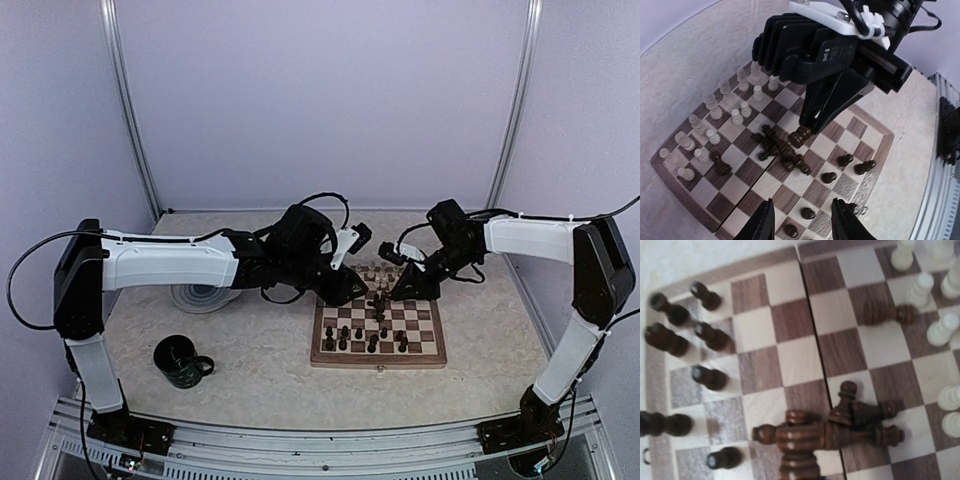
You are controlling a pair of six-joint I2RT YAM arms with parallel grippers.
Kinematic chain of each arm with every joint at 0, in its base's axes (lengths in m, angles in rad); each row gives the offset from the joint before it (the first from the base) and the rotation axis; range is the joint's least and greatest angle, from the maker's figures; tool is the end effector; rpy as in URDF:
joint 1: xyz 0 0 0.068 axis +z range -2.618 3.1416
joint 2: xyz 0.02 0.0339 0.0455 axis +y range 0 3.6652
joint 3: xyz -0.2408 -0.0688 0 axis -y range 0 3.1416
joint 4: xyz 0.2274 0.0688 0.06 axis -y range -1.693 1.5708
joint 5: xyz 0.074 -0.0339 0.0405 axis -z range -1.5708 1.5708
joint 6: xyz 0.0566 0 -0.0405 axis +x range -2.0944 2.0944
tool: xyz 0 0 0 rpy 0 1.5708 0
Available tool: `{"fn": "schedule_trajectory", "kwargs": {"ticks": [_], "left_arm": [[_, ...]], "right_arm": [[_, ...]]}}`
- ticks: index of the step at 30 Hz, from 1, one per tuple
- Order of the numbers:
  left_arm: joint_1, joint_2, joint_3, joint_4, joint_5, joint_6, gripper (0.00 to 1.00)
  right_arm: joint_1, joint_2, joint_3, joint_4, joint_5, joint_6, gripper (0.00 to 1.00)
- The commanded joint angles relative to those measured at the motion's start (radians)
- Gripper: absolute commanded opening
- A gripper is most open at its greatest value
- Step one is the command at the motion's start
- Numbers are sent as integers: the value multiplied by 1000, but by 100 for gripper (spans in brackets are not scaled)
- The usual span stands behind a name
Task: Set up the chess pieces on the board
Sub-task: Pick up the knight from the chessboard, then pass from the right arm to the left
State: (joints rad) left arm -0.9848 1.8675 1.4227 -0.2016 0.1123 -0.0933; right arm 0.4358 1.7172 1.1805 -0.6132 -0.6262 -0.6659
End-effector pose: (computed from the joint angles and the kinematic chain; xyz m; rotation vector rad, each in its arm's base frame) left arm 0.2300 -0.3580 0.2216 1.0533 2.0545 -0.7015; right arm 0.2853 0.1695 0.1776 -1.4890 2.0862 0.7596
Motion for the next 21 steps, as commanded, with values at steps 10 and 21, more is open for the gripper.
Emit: {"fn": "schedule_trajectory", "kwargs": {"ticks": [10, 21], "left_arm": [[109, 64, -146, 564, 479, -497, 40], [104, 118, -134, 627, 570, -581, 36]], "right_arm": [[39, -173, -16, -59, -119, -48, 10], [56, -140, 24, -67, -128, -31, 10]]}}
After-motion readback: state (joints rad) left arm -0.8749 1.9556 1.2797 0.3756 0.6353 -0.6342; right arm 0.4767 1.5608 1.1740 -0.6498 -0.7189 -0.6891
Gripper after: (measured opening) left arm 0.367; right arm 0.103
